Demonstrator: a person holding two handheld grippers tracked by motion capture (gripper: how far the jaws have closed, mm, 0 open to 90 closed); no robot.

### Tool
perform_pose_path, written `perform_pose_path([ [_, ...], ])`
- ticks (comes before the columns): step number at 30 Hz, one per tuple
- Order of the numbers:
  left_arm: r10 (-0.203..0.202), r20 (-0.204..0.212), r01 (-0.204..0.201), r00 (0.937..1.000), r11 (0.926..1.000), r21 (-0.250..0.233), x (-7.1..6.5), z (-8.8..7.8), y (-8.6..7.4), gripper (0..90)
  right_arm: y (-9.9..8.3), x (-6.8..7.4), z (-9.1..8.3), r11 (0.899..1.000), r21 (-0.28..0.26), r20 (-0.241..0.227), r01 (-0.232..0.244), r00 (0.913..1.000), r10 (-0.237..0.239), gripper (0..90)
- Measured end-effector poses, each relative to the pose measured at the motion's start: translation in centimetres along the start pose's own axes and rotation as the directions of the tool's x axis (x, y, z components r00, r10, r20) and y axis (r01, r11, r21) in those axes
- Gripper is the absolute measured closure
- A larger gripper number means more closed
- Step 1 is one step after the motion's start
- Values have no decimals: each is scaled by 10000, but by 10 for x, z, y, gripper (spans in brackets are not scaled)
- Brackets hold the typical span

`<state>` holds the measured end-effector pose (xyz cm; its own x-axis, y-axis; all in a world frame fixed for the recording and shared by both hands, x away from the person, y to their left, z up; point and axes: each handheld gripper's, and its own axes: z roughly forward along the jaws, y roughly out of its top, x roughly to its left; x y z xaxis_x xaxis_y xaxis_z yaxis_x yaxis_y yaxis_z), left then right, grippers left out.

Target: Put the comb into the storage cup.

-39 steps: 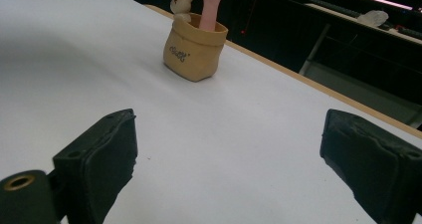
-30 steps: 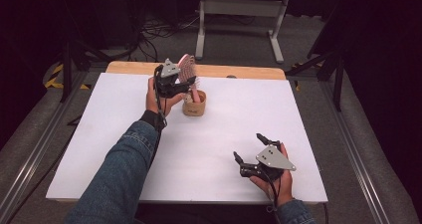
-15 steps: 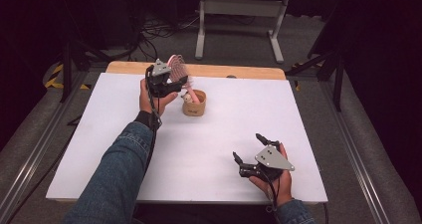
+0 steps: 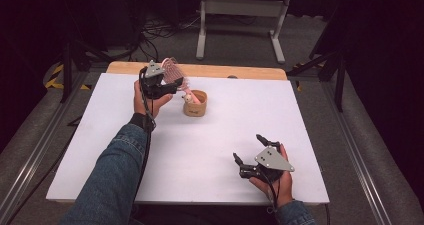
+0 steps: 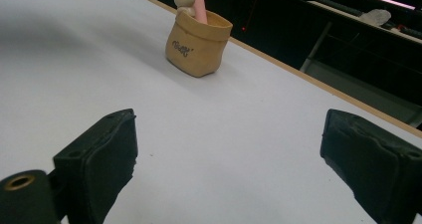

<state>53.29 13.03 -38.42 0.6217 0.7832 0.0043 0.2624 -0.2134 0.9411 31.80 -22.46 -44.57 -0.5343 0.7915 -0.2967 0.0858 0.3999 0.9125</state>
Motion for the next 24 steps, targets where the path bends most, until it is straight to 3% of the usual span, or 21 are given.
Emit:
perform_pose_path([
  [7,-3,15,3,10000,10000,-93,3,-5,0,359,0,1,0,10000,6,-7,12,10000,-12,88],
  [16,-183,88,185,9998,9995,-275,1,-6,1,180,0,0,0,10000,36,-22,17,10000,-17,88],
  [24,4,164,-2,9999,9999,-111,1,-9,3,73,0,1,-1,10000,-83,42,40,10000,-39,88],
])
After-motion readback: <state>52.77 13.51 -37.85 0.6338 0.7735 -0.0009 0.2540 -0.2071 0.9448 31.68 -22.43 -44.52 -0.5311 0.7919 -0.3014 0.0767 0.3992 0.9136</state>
